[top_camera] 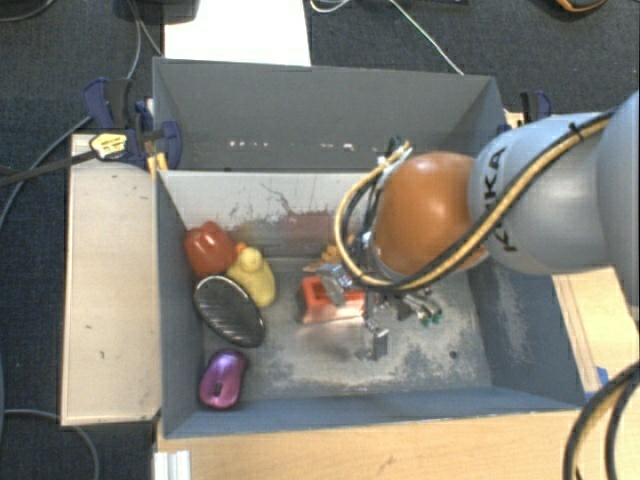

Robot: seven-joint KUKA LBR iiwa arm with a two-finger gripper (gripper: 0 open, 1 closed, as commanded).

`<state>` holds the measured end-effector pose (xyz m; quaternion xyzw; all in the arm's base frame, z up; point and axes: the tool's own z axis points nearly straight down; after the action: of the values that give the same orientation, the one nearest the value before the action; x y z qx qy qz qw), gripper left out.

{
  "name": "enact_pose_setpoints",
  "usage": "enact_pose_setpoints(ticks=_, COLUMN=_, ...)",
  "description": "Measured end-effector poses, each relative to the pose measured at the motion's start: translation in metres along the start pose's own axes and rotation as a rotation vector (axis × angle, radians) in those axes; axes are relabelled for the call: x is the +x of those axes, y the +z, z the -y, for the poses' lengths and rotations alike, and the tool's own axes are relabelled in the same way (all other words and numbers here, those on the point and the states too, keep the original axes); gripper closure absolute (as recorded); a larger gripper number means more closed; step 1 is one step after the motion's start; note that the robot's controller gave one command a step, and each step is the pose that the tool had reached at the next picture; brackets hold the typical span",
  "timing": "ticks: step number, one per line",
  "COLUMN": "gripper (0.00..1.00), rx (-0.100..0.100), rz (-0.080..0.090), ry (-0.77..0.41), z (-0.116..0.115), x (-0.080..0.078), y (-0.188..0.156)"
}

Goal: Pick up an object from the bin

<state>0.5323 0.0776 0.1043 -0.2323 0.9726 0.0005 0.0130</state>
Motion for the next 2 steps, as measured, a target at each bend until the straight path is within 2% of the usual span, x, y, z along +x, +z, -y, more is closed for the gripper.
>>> enact_pose_setpoints(ticks=1, gripper=0.0, rx=0.005, rz=0.019, ry=-0.064, z=0.0058, x=-0.0591, y=0.0311)
enact_pose_setpoints(ticks=2, gripper=1.0, rx=0.006, rz=0.027, ry=-0.12, z=0.0122, x=-0.0515, y=0.0278)
